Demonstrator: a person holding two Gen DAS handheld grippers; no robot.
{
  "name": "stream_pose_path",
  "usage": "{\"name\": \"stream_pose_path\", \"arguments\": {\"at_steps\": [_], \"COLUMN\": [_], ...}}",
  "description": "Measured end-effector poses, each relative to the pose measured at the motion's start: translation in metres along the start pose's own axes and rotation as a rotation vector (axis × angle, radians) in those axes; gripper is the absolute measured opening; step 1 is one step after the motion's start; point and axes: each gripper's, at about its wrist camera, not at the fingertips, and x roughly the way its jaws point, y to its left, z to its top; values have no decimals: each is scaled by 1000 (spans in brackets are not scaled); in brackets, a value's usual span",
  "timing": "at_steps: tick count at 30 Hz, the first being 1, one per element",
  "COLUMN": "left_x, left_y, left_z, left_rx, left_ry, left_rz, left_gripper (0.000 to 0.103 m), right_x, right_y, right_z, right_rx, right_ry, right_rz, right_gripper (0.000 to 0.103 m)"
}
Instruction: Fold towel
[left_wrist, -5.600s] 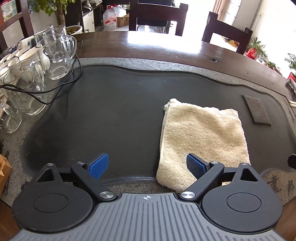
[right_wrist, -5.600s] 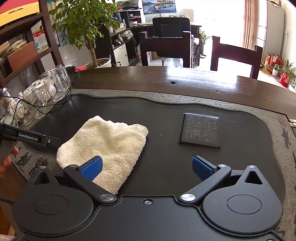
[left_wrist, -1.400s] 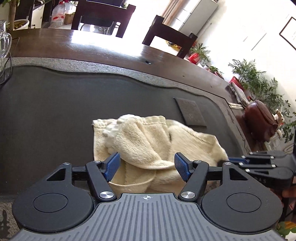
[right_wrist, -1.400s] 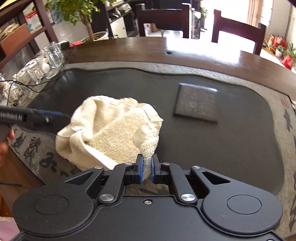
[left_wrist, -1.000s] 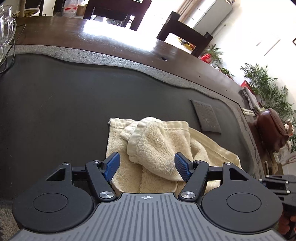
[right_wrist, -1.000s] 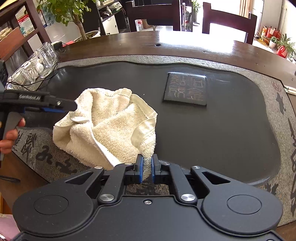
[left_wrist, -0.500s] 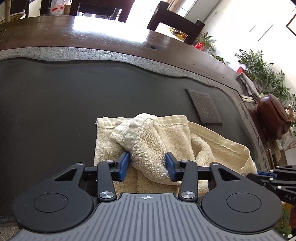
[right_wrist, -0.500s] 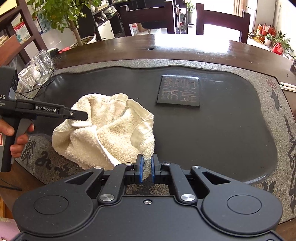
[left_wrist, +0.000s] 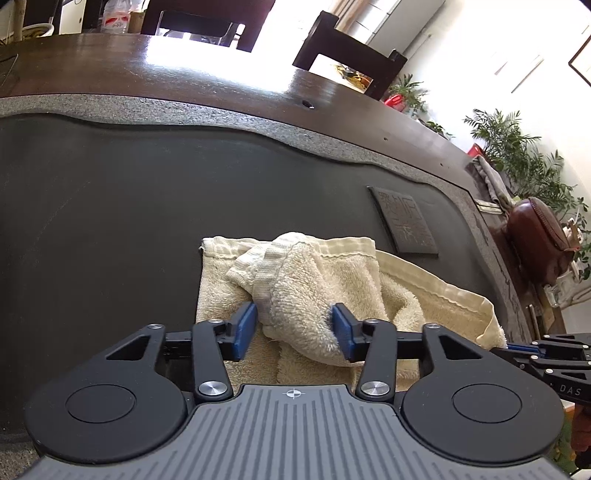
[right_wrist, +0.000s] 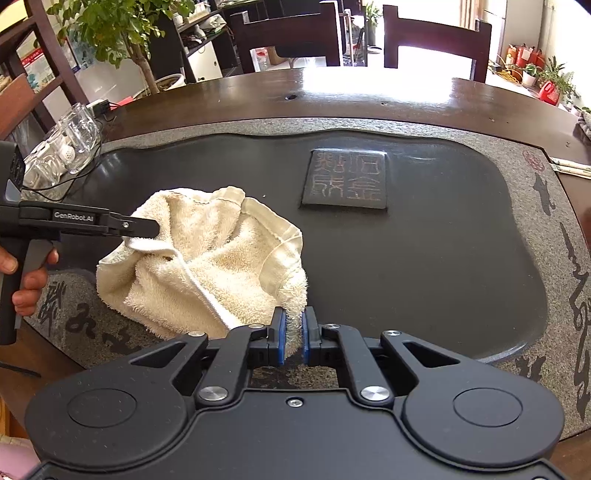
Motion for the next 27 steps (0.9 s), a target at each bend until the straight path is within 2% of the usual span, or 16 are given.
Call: {"name": "stream_pose_path", "arguments": {"at_steps": [3,10,12,13,14,16,19,25,27], "left_x": [0,11,14,15,17,18,16,10,6], "left_y": [6,8,8,8,7,3,-2,-2,-5], "left_z": [2,8,12,13,14,14,11,7,7], "left_rx": [-43,-119,-131,-135,-136,-115,-88,-93,-83], "left_ry": [-10,-3,-5,0,8,16,9,9,0], "left_rz": [-10,-36,-49,-56,-62,-56,-41,-38,-11], "left_gripper": [60,60,55,45,40,36,31,31,31], "right_x": [-1,-4,-4,-5,-5,-6,-7,-9,-10], "right_y": [-1,-2,-3,-3,-3,-4,-5,-6,-6], "right_z": [0,-1,-2,-2,-2,-2,-3,-4,-4], "right_rx": [3,10,13,14,15,17,20,26,28], "right_ry": [-1,-4,-5,-5,-6,-7,-8,-10,-11], "right_rz": [-4,-12,-15,-16,-17,-19,-23,-30,-33], "right_gripper": [9,9,9,9,9,9,9,9,9]}}
